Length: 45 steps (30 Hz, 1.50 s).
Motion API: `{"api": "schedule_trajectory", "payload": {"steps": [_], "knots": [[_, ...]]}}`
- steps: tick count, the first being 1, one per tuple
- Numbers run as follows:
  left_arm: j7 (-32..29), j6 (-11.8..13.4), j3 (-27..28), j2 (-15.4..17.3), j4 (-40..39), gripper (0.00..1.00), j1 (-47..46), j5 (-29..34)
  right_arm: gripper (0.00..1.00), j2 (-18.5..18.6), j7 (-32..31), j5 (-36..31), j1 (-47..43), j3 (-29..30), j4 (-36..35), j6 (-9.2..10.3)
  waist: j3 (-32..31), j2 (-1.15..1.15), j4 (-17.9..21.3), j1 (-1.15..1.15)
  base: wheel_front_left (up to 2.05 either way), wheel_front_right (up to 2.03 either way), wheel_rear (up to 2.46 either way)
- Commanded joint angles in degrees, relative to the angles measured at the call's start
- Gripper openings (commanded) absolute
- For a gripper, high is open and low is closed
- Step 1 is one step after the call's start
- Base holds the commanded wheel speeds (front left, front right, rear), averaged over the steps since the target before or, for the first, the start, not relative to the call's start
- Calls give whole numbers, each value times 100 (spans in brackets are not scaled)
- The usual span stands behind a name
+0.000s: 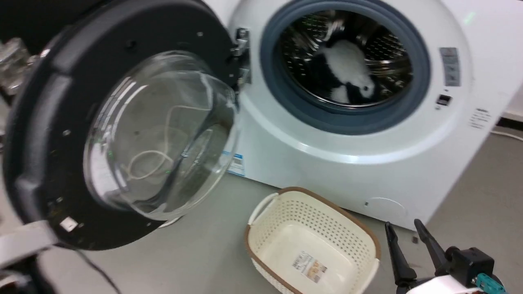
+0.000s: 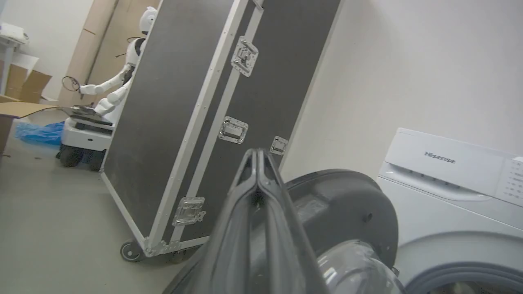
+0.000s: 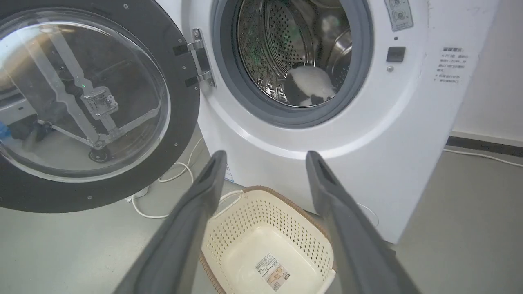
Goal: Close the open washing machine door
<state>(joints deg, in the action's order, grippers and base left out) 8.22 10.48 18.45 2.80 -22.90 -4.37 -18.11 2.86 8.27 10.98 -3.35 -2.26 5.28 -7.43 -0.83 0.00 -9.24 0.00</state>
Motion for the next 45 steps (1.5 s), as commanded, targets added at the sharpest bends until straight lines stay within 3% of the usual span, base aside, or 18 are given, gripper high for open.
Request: {"api": "schedule_trajectory", "payload": {"steps": [1,4,5,6,9,10,11,12,14,18,22,29,34,37,40,45], "knots": [[69,-27,511,9,198,0,-134,-372,100,0,67,87,-99,-8,37,-3,-13,0,-221,0,0,0,0],[105,-296,1073,9,888,0,-250,-823,100,0,103,128,-124,-30,70,-3,4,0,-386,0,0,0,0],[105,-296,1073,9,888,0,-250,-823,100,0,103,128,-124,-30,70,-3,4,0,-386,0,0,0,0],[129,-552,1153,11,1467,0,-335,-1058,100,1,127,131,-132,-38,85,-4,52,0,-472,0,0,0,0],[-59,-796,1084,270,2249,0,-541,-1268,100,1,161,90,-111,-27,87,-4,188,0,-540,0,0,0,0],[-59,-796,1084,270,2249,0,-541,-1268,100,1,161,90,-111,-27,87,-4,188,0,-540,0,0,0,0],[-347,-875,1023,522,2691,0,-738,-1443,100,1,155,42,-65,-10,61,-4,326,0,-546,0,0,0,0],[-347,-875,1023,522,2691,0,-738,-1443,100,1,155,42,-65,-10,61,-4,326,0,-546,0,0,0,0],[-689,-978,950,836,3195,0,-1042,-1663,100,1,119,-30,4,55,-8,-4,516,0,-545,0,0,0,0],[-1088,-1022,893,1034,3627,0,-1279,-1911,100,1,89,-62,29,113,-87,-4,685,0,-549,0,0,0,0],[-1977,-1213,730,1222,4127,0,-1464,-2384,100,1,76,-62,20,116,-171,-4,828,0,-588,0,0,0,0],[-2858,-1528,526,1249,4292,0,-1472,-2993,100,1,112,12,23,158,-163,-5,858,0,-712,0,0,0,0],[-3565,-1668,82,1178,4039,0,-1256,-3472,100,1,207,99,61,281,-112,-5,814,0,-849,0,0,0,0],[-3914,-1694,-403,1189,3584,0,-995,-3711,100,1,292,162,76,458,-44,-5,736,0,-949,0,0,0,0],[-4263,-1714,-801,1398,2939,0,-576,-4134,100,1,379,227,88,651,40,-5,630,0,-1028,0,0,0,0],[-4451,-1746,-1590,1413,1780,0,24,-4562,100,1,510,345,62,955,200,-5,445,0,-1151,0,0,0,0]]}}
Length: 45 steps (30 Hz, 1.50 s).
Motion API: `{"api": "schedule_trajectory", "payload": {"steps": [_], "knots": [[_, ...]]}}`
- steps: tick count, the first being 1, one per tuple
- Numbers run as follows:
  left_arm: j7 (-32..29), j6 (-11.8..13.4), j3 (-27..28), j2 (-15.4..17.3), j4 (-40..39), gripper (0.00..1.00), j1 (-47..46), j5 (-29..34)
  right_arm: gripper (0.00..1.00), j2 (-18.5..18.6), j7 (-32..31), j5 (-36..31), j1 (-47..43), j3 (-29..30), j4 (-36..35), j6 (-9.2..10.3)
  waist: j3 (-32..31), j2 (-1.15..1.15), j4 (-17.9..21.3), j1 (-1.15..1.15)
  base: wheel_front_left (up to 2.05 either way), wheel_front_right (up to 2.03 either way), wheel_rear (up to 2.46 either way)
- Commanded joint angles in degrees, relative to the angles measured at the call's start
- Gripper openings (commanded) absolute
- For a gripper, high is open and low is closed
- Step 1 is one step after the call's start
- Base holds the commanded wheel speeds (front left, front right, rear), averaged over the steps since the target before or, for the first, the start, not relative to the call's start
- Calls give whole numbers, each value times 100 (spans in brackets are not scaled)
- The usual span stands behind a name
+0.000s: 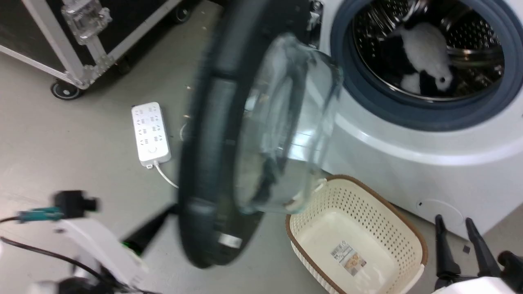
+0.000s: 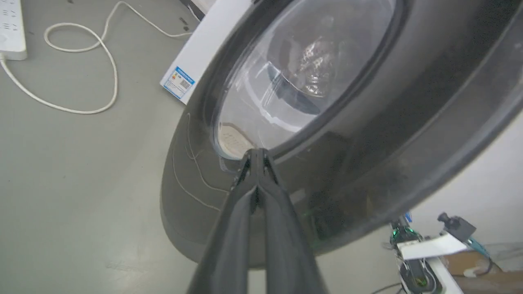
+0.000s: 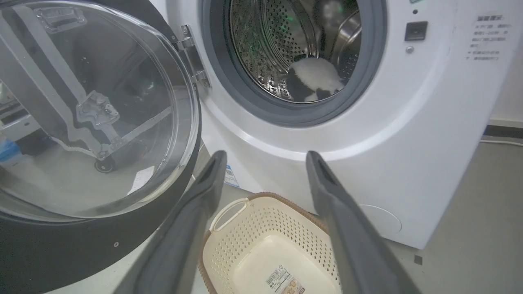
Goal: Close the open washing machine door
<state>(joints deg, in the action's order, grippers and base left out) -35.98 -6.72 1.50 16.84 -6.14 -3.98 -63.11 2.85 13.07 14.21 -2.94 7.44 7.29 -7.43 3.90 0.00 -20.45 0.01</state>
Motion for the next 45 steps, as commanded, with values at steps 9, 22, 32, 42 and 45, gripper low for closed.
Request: {"api": "schedule_trajectory", "payload": {"steps": [9,22,32,42,45], "knots": [[153,-76,-1637,105,-868,0,-147,-55,100,3,180,229,0,360,260,-6,-160,0,7,-1,0,0,0],[1260,-77,-3772,151,-19,0,-1647,2,100,3,192,302,283,499,262,-6,35,0,1559,-1,0,0,0],[2524,-77,-4337,-117,1629,0,-2954,456,100,3,192,448,386,252,227,-6,303,0,2953,-1,0,0,0],[3929,92,-4502,-634,3467,0,-4207,1742,100,3,193,583,398,239,277,-6,374,0,3264,-1,0,0,0],[4412,221,-4583,-624,3684,0,-4339,2137,100,3,193,586,363,249,299,-6,271,0,3114,-1,0,0,0]]}}
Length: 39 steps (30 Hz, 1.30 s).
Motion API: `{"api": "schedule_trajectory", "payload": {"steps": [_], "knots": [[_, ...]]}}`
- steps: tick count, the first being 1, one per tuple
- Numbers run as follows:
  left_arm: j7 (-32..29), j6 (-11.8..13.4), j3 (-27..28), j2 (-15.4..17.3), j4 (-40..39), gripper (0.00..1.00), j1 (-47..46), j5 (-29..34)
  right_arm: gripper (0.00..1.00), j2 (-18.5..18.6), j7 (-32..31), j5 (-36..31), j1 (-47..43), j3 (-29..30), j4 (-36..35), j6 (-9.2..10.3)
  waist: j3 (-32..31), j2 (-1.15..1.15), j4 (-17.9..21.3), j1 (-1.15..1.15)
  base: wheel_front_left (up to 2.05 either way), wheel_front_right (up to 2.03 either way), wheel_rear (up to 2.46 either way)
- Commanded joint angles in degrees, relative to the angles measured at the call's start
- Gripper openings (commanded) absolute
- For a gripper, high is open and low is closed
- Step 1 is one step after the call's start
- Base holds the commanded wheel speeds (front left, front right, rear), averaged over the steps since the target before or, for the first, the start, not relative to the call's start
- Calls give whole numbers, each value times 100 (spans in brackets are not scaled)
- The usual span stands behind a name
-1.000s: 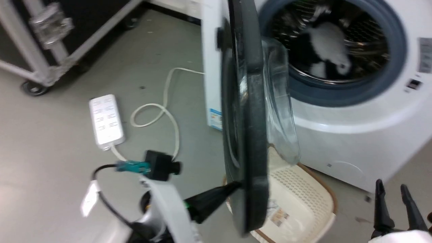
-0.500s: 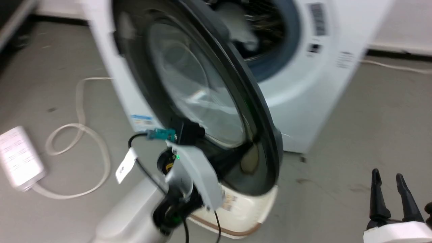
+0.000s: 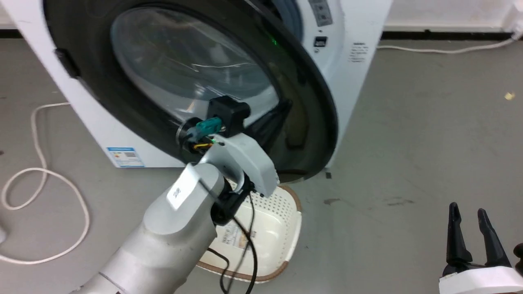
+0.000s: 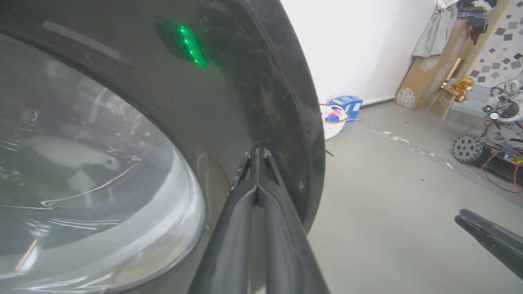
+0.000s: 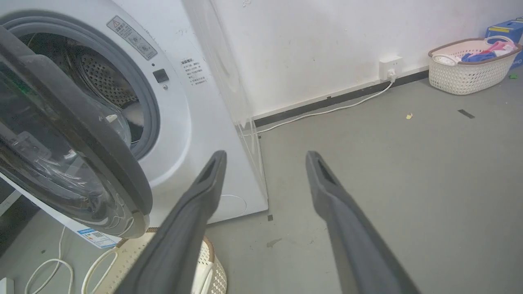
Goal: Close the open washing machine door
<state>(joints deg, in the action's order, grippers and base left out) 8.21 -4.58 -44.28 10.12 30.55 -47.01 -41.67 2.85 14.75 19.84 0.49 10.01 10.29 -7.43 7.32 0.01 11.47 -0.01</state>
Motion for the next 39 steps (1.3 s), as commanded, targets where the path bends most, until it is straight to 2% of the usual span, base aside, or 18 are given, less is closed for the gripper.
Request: {"api": "schedule_trajectory", "payload": {"steps": [1,6,10,14,16,20,24,27,28,30,31,38,39], "knots": [[173,81,16,65,36,0,-38,78,100,3,25,8,4,-5,2,-6,-115,-1,-144,1,0,0,0],[654,453,474,358,-332,0,183,421,100,3,25,-53,-75,4,23,-6,-378,-1,-505,1,0,0,0],[675,962,1393,739,-1259,0,782,1029,100,3,25,-88,-98,-70,24,-6,-531,-1,-758,1,0,0,0],[677,1102,2117,984,-1787,0,1707,1341,100,3,25,-85,-146,-150,66,-6,-691,-1,-931,1,0,0,0],[677,1112,2488,1040,-1963,0,2179,1312,100,3,25,-67,-196,-179,82,-6,-760,-1,-992,1,0,0,0],[678,909,2980,1068,-2093,0,3019,1100,100,3,25,-22,-282,-197,64,-6,-833,-1,-1114,1,0,0,0],[649,613,3036,1099,-1915,0,3592,808,100,3,25,15,-317,-257,56,-6,-861,-1,-1178,1,0,0,0],[557,490,2960,1086,-1791,0,3814,681,100,3,25,35,-346,-269,47,-6,-878,-1,-1217,1,0,0,0],[545,485,2934,1075,-1756,9,3858,674,100,3,25,43,-356,-272,44,-6,-878,-1,-1228,1,0,0,0],[552,521,2869,1067,-1722,82,3913,753,100,3,25,54,-371,-283,39,-6,-875,-1,-1238,1,0,0,0],[567,556,2860,1040,-1725,100,3931,787,100,3,25,58,-377,-286,34,-6,-872,-1,-1242,1,0,0,0],[622,652,2778,914,-1693,100,4015,939,100,3,25,-39,-356,-311,-36,-6,-843,-1,-1203,1,0,0,0],[627,657,2786,908,-1692,100,4016,945,93,3,25,-79,-344,-311,-51,-6,-835,-1,-1202,1,0,0,0]]}}
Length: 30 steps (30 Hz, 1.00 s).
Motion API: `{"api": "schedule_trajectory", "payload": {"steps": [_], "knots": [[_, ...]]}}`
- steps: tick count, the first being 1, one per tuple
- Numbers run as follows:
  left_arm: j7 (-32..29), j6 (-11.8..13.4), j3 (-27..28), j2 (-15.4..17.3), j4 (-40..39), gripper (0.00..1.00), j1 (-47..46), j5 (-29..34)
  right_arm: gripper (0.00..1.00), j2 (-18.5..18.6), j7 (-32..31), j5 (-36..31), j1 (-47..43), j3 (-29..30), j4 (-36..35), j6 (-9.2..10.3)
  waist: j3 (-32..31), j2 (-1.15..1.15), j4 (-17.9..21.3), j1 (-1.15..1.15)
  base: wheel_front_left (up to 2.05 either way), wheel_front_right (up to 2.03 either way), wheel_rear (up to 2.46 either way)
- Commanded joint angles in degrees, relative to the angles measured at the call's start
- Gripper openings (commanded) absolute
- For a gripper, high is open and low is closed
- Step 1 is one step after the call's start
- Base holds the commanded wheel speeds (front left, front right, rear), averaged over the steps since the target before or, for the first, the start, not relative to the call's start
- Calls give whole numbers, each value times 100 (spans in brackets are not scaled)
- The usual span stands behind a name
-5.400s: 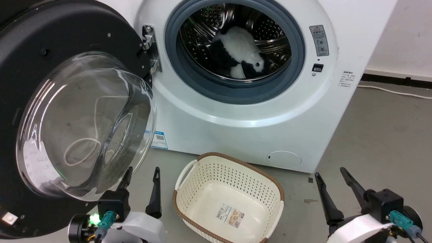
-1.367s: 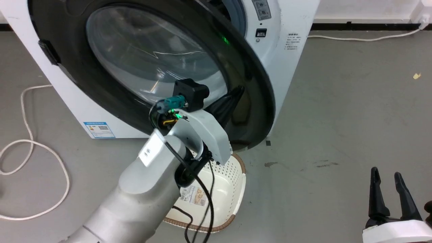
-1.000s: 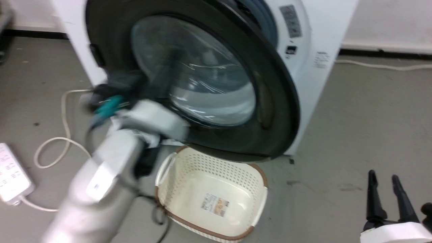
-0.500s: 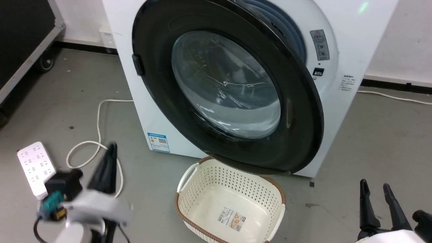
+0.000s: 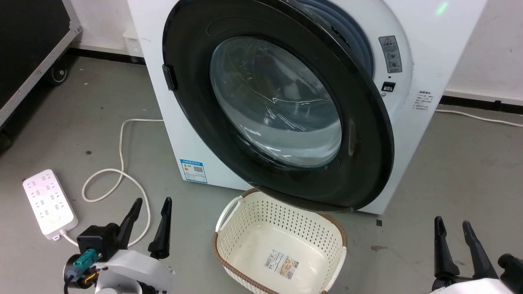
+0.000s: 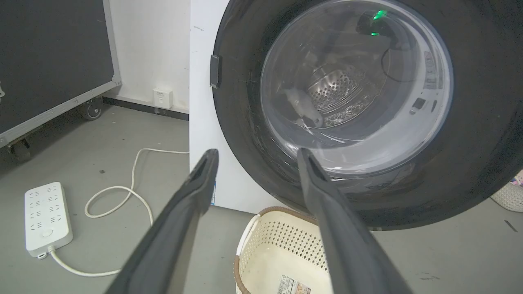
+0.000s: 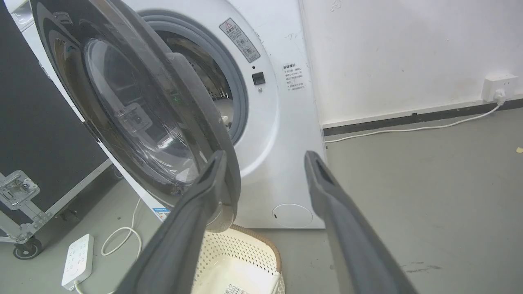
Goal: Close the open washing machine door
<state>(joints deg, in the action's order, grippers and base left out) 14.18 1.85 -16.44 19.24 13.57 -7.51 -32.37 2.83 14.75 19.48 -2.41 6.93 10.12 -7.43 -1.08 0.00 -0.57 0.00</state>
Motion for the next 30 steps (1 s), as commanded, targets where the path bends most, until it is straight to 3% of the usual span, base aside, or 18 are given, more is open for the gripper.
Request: {"api": "schedule_trajectory", "payload": {"steps": [1,5,13,23,30], "knots": [[35,17,9,-10,2,100,59,23,0,5,25,-112,-39,4,-56,-6,15,0,-1,0,0,0,0],[50,27,25,-39,-31,100,40,52,0,5,25,-428,105,-150,-289,-6,48,0,-13,0,0,0,0],[68,84,112,-159,-227,100,63,43,0,5,-570,-724,905,-1305,-99,-6,216,0,-25,0,0,0,0],[78,5,219,-275,-271,100,-153,59,0,5,-531,-1072,2345,-1061,1540,-6,729,0,-171,0,0,0,0],[81,-24,360,-365,-428,100,-315,201,0,5,-328,-1366,3164,-476,2143,-6,1117,0,-263,0,0,0,0]]}}
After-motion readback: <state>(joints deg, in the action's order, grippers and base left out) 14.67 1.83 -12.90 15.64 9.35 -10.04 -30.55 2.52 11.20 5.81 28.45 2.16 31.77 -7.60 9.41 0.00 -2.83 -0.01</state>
